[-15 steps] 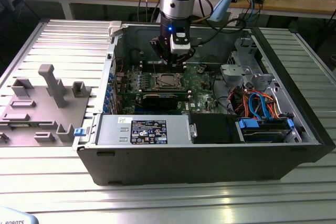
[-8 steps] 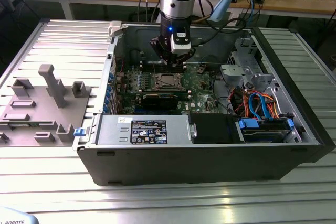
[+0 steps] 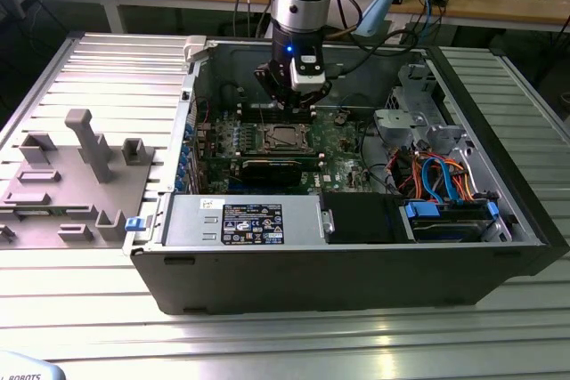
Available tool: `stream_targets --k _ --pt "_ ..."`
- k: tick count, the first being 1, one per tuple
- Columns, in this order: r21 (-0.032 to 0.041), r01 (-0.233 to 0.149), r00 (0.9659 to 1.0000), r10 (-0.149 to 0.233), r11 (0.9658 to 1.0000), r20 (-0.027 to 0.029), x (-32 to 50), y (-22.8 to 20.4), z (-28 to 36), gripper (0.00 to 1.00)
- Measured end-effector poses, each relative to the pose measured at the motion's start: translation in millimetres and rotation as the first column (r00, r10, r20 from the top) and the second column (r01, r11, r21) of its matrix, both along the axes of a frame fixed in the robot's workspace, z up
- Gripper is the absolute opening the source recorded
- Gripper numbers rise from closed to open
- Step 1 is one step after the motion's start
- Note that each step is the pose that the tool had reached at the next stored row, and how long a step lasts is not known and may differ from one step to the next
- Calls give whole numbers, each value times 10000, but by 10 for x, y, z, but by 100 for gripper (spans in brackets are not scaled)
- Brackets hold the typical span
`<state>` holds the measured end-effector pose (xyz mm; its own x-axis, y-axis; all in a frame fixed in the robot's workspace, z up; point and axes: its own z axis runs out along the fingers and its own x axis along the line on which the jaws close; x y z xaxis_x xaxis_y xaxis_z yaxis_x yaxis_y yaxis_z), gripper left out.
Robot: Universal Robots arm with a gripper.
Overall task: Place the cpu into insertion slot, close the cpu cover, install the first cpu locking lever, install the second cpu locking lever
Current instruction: 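Install the first cpu locking lever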
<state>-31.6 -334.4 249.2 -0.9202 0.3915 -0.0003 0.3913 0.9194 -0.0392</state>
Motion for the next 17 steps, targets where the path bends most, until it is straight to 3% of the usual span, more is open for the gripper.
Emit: stream_targets --k 17 --pt "-1 -361 9993 361 9993 0 0 0 0 11"
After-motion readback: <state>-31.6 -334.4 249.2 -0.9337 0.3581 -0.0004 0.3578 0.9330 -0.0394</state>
